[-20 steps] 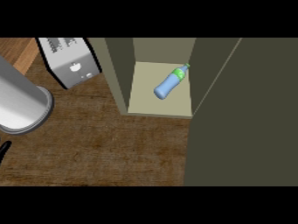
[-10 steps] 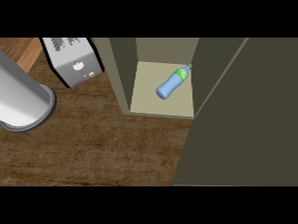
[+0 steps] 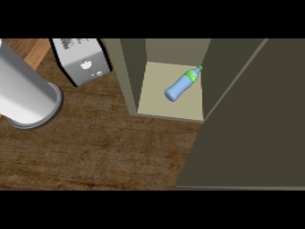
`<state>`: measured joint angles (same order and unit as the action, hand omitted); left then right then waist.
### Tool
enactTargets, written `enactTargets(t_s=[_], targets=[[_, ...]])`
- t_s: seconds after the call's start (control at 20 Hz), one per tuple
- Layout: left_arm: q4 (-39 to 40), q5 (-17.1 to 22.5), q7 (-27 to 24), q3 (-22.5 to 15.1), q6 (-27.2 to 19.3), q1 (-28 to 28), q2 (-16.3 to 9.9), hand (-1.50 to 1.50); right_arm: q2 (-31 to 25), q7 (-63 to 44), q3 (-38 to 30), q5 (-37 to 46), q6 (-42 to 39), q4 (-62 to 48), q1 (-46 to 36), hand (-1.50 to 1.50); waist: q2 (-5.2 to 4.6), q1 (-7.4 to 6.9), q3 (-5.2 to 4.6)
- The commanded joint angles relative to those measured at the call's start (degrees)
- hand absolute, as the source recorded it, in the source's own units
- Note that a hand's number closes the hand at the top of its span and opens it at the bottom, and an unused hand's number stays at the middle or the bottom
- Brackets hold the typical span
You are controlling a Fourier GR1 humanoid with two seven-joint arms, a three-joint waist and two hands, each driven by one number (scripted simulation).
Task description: Pick up the bottled water, place it into the cabinet and close the cabinet
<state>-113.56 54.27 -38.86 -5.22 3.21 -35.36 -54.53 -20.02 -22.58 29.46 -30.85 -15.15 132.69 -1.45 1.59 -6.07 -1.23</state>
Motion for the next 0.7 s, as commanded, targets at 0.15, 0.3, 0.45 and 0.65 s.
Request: enactTargets(t_s=[0.15,0.3,0.45,0.65], targets=[[1.3,1.8,-1.0,3.3,4.2,-1.6,-1.3,-1.50,11.3,-7.4,5.7,5.1,11.0,-3.0,-12.4,1.50,-0.83,-1.53,0.20],[1.9,2.1,-1.3,4.3,5.9,-1.9,-1.8,-1.50,14.3,-11.6,7.2,3.8,11.2,-7.7,-19.1,1.50,-1.10,-2.38,0.24],[3.0,3.3,-1.3,6.7,8.3,-3.0,-3.1,-1.50,19.1,-17.6,9.6,-0.1,12.4,-13.4,-26.3,1.50,-1.26,-2.42,0.50],[4.6,3.3,-3.0,7.4,10.7,-5.1,-1.4,-1.50,19.8,-16.9,8.0,-9.7,14.8,-20.3,-40.7,1.50,-1.65,-1.11,0.87]])
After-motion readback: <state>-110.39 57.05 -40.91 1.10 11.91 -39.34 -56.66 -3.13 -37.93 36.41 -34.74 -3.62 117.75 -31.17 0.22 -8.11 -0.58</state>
